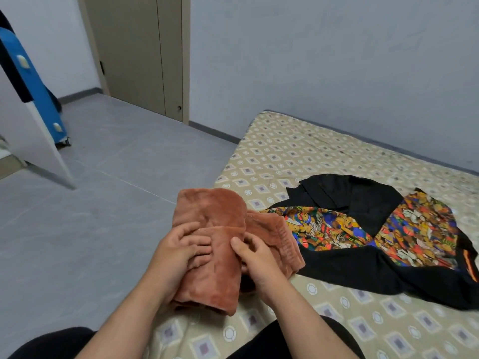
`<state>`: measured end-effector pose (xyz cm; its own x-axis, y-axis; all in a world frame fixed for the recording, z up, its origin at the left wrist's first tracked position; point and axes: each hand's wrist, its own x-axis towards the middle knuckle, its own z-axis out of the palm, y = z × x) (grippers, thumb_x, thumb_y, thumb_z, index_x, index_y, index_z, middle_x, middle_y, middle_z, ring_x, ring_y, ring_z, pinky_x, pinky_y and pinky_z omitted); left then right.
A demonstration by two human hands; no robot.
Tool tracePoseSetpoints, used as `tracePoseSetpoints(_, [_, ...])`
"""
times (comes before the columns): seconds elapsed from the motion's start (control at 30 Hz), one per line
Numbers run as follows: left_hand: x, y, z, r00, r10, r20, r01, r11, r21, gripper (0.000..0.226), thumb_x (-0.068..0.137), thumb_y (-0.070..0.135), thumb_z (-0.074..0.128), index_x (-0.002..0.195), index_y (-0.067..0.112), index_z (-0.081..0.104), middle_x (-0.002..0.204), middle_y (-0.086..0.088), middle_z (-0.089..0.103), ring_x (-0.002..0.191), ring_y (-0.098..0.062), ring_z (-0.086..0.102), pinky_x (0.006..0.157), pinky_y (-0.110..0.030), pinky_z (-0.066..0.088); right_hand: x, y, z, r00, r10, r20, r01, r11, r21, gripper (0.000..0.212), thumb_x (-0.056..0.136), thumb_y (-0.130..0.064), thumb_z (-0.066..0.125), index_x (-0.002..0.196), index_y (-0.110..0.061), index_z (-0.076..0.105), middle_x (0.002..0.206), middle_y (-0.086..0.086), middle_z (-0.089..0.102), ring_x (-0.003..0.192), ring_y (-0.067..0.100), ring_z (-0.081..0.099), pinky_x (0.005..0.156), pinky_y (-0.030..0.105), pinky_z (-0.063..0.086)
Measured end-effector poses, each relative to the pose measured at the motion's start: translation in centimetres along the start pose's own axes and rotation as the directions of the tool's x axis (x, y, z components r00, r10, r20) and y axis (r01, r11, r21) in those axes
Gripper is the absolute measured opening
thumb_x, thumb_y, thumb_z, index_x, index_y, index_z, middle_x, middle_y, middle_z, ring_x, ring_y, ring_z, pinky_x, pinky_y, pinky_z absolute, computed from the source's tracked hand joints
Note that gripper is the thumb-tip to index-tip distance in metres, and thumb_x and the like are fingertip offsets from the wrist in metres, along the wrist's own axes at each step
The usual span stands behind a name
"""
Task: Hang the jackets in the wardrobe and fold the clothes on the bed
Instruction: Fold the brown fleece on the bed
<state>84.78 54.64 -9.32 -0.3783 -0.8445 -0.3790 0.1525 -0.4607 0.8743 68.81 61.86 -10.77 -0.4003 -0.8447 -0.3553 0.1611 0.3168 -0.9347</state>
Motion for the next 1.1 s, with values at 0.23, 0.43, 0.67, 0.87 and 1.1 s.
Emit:
tracePoseSetpoints(0.23, [-0.7, -1.8, 0.9, 0.987, -0.076, 0.143, 0.073, 0.997, 0.022, 0.069, 0.084, -0.024, 0.045, 0.125, 0.03, 0.052, 0.088, -0.01, 0.075, 0.061, -0.017, 0.066, 0.048, -0.025, 0.054, 0.0, 0.8, 1.1, 0.999, -0.02, -0.032, 0.025, 0.987, 0.159, 0.046, 0.077, -0.005, 0.079, 0.119, -0.01, 0.061, 0.104, 0.008, 0.076, 0.1, 0.025, 0.072, 0.084, 0.036, 0.058])
tracePoseSetpoints(0.43, [0.6, -1.4, -2.0, 0.849, 0.474, -0.232, -0.226, 0.724, 0.652, 0.03, 0.086, 0.014, 0.069, 0.112, 0.028, 0.067, 0.105, 0.009, 0.067, 0.096, -0.016, 0.064, 0.082, -0.029, 0.049, 0.5, -0.4, -0.4, 0.996, -0.02, 0.086, -0.008, 0.949, 0.316, 0.061, 0.06, 0.006, 0.062, 0.116, -0.017, 0.066, 0.103, 0.012, 0.074, 0.092, 0.028, 0.07, 0.079, 0.039, 0.057])
tracePoseSetpoints(0.67, [4.8, 4.0, 2.5, 0.82, 0.472, 0.323, -0.452, 0.188, 0.872, 0.088, 0.067, 0.079, 0.048, 0.145, 0.042, 0.038, 0.149, 0.013, 0.044, 0.142, -0.016, 0.034, 0.117, -0.042, 0.025, 0.6, 0.0, -0.4, 0.97, -0.156, 0.186, 0.144, 0.987, 0.077, 0.069, 0.056, 0.006, 0.056, 0.123, -0.011, 0.062, 0.114, 0.018, 0.071, 0.1, 0.024, 0.068, 0.09, 0.039, 0.052])
tracePoseSetpoints(0.87, [10.0, 5.2, 6.0, 0.928, 0.291, 0.231, -0.294, 0.193, 0.936, 0.035, 0.059, 0.08, 0.042, 0.081, 0.056, 0.056, 0.076, 0.029, 0.058, 0.083, -0.006, 0.055, 0.081, -0.042, 0.035, 0.1, 0.8, -0.9, 0.989, -0.148, -0.013, 0.144, 0.977, -0.157, 0.049, 0.075, -0.022, 0.08, 0.12, -0.028, 0.062, 0.112, -0.007, 0.073, 0.105, 0.009, 0.068, 0.095, 0.032, 0.053])
tracePoseSetpoints(1.1, [12.1, 5.8, 6.3, 0.932, 0.362, 0.023, -0.204, 0.472, 0.858, 0.022, 0.08, 0.053, 0.059, 0.074, 0.033, 0.065, 0.072, 0.019, 0.061, 0.087, -0.017, 0.064, 0.071, -0.028, 0.043, -0.1, 0.9, -1.5, 0.985, -0.116, 0.128, 0.149, 0.945, -0.293, 0.032, 0.1, -0.019, 0.055, 0.128, -0.032, 0.058, 0.126, -0.012, 0.066, 0.121, 0.005, 0.058, 0.112, 0.038, 0.041])
